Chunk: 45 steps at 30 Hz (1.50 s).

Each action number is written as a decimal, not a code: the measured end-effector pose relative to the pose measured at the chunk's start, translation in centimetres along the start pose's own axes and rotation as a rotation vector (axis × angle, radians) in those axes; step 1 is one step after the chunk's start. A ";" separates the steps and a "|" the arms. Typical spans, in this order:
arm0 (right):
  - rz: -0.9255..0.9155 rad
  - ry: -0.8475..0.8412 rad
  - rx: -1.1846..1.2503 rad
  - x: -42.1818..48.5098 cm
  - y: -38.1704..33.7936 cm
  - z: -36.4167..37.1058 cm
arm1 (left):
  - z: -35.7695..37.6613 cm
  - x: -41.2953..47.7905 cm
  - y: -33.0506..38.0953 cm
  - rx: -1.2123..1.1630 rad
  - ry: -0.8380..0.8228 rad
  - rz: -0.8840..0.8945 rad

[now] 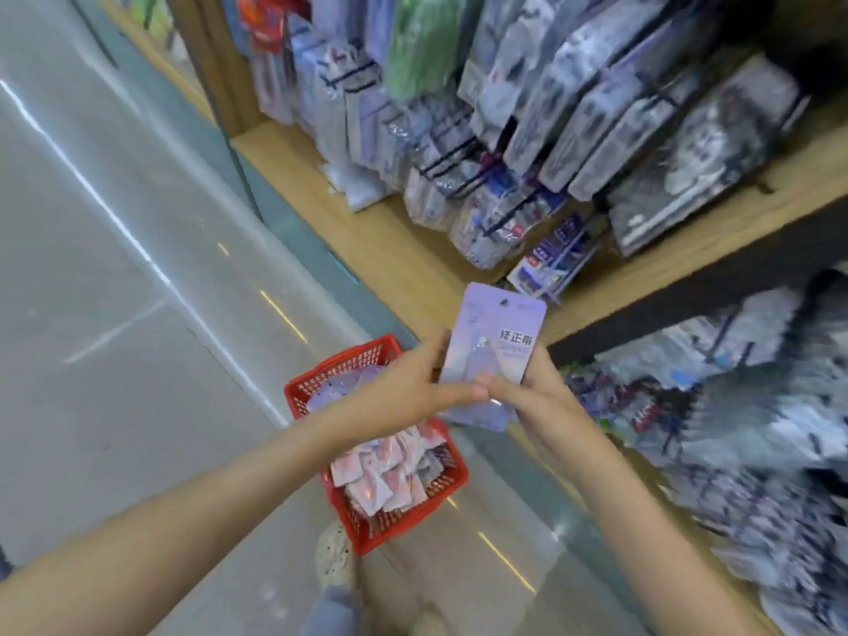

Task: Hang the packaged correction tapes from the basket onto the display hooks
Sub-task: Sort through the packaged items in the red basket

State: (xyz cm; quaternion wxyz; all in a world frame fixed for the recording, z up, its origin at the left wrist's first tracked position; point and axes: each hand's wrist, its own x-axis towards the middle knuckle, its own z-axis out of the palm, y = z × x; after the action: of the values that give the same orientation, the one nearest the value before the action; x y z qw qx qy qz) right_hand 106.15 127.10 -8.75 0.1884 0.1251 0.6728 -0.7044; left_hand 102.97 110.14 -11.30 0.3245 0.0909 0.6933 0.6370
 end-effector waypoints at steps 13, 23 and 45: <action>-0.646 0.485 -0.096 -40.6 -14.0 -17.5 | 31.8 -13.0 23.2 0.465 -0.352 0.539; -0.981 0.938 -0.345 -69.8 -20.8 -32.3 | 60.1 -21.5 39.5 0.531 -0.505 0.979; -1.134 1.618 -0.693 -79.3 -27.9 -56.0 | 89.4 -13.8 57.2 0.403 -0.647 1.161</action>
State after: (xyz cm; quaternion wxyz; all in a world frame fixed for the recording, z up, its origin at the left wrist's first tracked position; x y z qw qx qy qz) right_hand 160.95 191.23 46.90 -0.6506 0.1643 0.7230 -0.1641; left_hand 147.77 186.18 49.21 0.0982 0.6907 0.5057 0.5075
